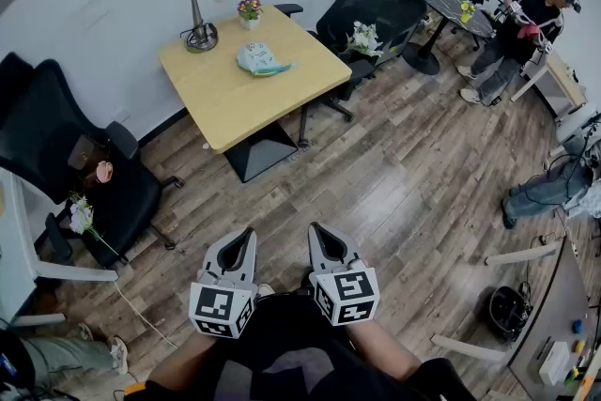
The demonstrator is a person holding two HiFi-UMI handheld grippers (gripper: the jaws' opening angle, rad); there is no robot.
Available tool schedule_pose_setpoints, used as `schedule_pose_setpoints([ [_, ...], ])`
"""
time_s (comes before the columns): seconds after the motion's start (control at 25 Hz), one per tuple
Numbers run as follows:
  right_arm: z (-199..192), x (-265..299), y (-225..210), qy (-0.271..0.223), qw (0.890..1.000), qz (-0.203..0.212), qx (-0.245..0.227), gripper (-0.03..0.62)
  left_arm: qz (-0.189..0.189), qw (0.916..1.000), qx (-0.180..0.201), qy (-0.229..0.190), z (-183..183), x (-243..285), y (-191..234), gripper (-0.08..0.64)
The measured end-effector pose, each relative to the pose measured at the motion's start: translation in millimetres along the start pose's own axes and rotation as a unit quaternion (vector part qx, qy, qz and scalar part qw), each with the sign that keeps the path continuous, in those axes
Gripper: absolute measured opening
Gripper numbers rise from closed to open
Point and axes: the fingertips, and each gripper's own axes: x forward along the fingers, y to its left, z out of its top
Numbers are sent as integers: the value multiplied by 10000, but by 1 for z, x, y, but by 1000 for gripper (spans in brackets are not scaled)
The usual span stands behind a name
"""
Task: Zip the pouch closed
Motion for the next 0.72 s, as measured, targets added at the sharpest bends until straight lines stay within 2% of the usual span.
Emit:
schedule_pose_setpoints([
  [0.36, 3, 2, 3, -6, 10000, -8, -34, 14, -4, 10000, -58, -36, 0, 0, 3, 9],
  [0.72, 5, 2, -9, 4, 9999, 47, 152, 14, -68, 9999, -111, 0, 1, 11, -7, 9],
])
